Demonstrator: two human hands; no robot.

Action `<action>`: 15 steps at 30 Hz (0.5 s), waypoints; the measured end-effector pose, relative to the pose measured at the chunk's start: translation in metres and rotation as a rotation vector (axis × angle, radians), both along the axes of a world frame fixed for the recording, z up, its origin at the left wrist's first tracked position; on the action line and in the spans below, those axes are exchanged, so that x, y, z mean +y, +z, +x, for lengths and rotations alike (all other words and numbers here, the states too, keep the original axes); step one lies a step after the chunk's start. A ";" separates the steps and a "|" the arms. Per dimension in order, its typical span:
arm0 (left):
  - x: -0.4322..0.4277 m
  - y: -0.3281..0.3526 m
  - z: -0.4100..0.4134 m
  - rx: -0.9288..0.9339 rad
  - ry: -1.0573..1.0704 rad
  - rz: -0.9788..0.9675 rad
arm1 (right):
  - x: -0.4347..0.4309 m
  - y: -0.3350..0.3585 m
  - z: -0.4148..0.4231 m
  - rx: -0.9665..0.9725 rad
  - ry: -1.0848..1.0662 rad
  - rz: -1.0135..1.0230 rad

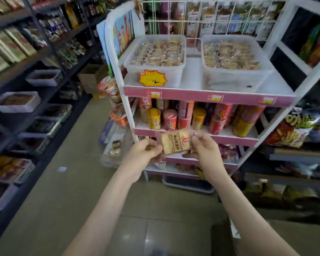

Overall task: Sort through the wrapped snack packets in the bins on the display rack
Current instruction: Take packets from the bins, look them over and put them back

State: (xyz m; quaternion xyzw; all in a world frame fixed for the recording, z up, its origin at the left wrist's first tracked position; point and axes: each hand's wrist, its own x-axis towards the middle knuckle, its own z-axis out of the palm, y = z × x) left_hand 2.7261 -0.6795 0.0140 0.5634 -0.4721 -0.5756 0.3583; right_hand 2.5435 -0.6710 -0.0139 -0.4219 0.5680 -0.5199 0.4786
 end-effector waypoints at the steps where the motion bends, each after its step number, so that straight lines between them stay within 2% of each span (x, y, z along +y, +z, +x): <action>1: 0.003 -0.001 0.002 -0.020 -0.022 -0.007 | 0.003 -0.001 0.001 0.048 -0.044 0.002; 3: 0.007 -0.002 0.008 -0.057 -0.056 -0.033 | 0.009 -0.001 0.004 0.094 -0.097 0.014; 11: 0.018 -0.007 0.039 -0.147 -0.117 -0.091 | 0.024 -0.007 0.027 -0.277 -0.032 0.072; 13: 0.019 -0.009 0.046 -0.160 -0.103 -0.082 | 0.027 -0.005 0.035 -0.322 -0.008 0.068; 15: 0.020 -0.010 0.047 -0.190 -0.054 -0.092 | 0.027 -0.003 0.041 -0.288 -0.014 0.065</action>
